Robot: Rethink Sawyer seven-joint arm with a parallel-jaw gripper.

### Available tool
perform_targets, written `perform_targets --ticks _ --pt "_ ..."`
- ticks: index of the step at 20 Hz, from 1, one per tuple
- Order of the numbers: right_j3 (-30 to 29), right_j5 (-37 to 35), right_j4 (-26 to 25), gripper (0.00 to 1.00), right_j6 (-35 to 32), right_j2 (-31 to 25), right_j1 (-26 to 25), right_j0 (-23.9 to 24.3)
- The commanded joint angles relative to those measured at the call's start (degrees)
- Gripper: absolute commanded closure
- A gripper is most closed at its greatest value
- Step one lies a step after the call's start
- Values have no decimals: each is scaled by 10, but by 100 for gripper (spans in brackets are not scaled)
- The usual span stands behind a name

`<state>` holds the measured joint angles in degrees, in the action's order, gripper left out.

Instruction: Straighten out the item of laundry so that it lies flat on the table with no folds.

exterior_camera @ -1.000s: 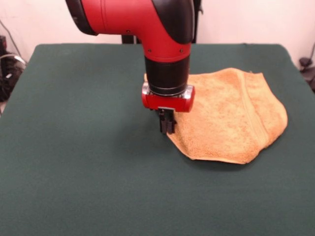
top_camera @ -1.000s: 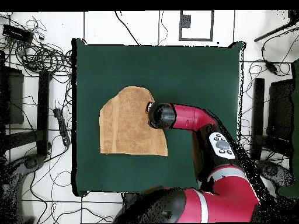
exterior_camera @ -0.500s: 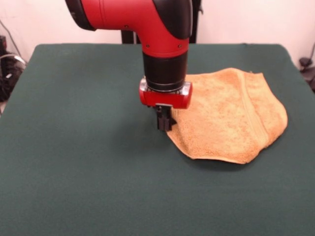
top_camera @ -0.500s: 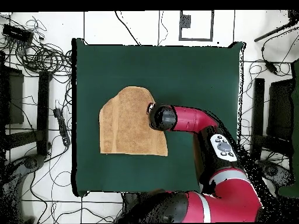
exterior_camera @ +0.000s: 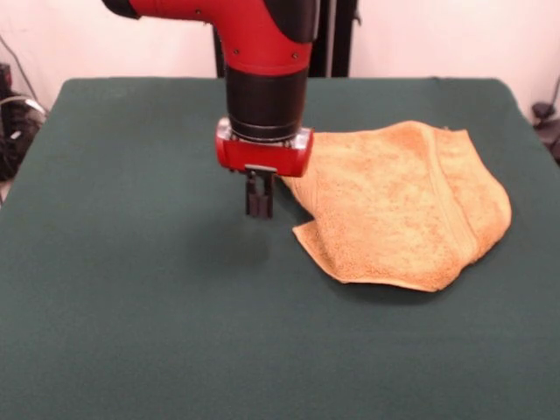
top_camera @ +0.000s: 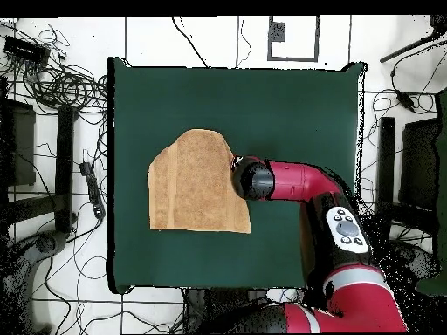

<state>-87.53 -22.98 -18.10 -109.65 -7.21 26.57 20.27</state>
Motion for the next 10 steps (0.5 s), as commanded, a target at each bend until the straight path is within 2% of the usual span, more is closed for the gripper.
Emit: perform_targets --ticks 1,7,8,10 --pt "-10 -14 -19 100 -5 -18 -11 2" --pt "-22 -16 -9 100 -6 -42 -9 19" --pt "-24 -18 -4 0 -14 -41 -9 19" --pt "-24 -13 -4 0 -17 -41 -9 19"
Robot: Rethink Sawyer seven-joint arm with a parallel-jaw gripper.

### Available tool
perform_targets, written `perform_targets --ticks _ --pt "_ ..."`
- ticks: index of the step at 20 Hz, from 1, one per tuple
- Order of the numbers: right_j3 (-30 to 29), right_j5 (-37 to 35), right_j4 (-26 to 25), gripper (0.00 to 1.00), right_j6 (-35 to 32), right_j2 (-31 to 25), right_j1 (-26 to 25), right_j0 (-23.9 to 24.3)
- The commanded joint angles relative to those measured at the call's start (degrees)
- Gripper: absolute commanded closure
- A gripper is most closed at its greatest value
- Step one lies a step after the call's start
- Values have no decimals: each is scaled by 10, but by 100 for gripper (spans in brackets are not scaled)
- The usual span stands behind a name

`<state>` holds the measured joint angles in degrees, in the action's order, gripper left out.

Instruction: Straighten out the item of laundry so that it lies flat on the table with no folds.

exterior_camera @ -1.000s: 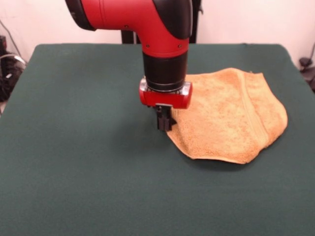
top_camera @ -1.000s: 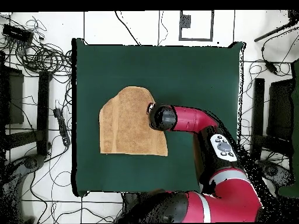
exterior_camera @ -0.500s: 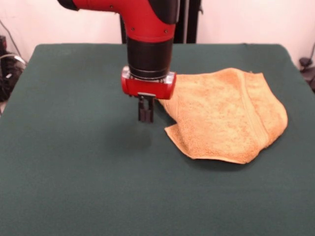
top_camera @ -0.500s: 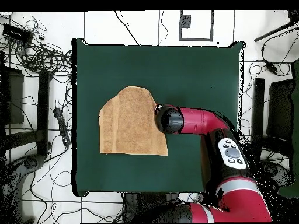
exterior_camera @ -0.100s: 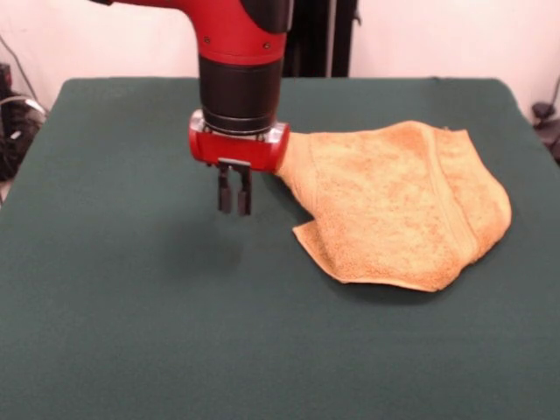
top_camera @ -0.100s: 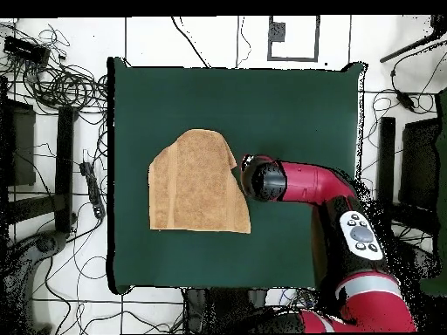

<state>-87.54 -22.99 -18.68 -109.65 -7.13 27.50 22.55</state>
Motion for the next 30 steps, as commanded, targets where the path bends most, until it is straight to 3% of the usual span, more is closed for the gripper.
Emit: perform_targets --ticks 1,10,13,30 --pt "-24 -11 1 0 -18 -42 -18 -4" --pt "-29 -11 -3 0 -7 -55 -17 2" --pt "-36 -2 7 0 -31 -49 -14 -1" --pt "-27 -53 30 0 -12 -82 -6 11"
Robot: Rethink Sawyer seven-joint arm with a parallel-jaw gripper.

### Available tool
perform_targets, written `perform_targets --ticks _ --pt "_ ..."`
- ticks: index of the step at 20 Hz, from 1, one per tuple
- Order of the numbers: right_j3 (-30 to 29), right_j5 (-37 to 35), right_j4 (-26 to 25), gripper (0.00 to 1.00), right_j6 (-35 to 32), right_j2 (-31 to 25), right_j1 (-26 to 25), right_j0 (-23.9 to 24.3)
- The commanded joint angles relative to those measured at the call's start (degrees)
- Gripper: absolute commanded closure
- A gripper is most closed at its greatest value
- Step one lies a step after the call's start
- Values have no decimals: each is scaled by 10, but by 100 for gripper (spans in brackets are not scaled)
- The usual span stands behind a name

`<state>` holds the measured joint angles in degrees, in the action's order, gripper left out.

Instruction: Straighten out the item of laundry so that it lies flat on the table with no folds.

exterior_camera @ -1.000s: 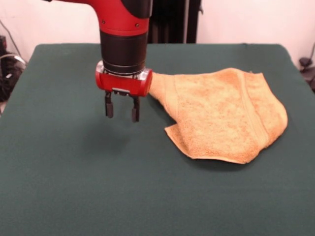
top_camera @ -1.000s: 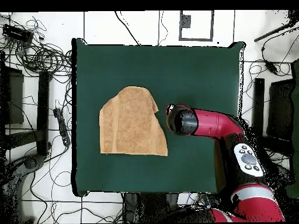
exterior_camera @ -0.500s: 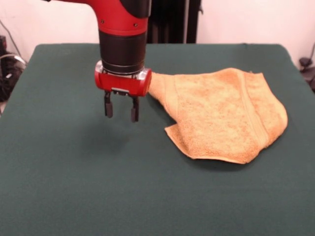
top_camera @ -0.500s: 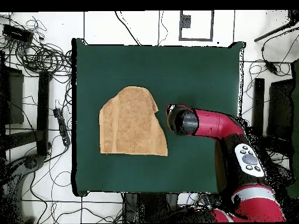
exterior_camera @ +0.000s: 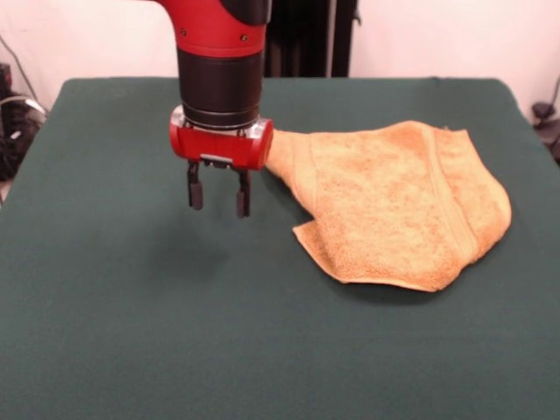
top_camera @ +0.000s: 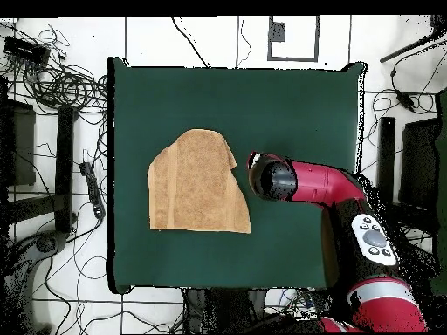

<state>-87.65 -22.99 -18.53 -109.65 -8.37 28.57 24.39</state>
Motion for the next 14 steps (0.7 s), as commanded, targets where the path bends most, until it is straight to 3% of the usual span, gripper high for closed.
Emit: perform_targets --ticks 1,14 --pt "-24 -55 28 0 -11 -69 -15 -10" --pt "-12 -78 32 0 -14 -63 -18 -26"
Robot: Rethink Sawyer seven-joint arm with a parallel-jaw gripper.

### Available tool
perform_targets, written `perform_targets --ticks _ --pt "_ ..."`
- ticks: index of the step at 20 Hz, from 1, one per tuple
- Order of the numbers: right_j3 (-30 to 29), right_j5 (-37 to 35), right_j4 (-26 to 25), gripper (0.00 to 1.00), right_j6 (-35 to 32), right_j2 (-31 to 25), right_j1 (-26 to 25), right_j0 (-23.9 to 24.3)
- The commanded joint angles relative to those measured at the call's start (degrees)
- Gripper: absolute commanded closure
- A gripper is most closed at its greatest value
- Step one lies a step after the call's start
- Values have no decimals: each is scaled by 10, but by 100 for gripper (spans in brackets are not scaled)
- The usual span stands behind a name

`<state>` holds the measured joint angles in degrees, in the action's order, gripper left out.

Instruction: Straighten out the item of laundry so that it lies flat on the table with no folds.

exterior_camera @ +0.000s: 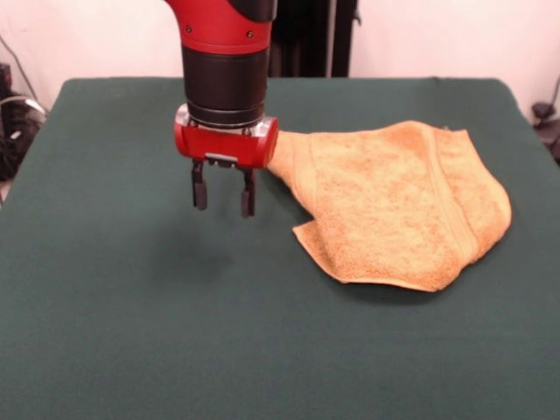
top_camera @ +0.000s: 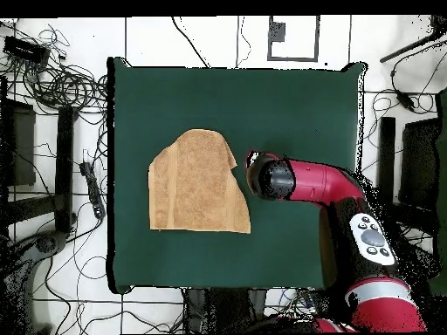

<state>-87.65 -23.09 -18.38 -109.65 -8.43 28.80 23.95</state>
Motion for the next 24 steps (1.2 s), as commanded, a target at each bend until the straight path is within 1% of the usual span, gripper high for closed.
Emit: perform_targets --ticks 1,8,24 --pt "-13 -78 31 0 -15 -62 -19 -24" --pt "-15 -84 35 0 -17 -64 -18 -25" --pt "-9 -92 53 0 -38 -47 -14 -52"
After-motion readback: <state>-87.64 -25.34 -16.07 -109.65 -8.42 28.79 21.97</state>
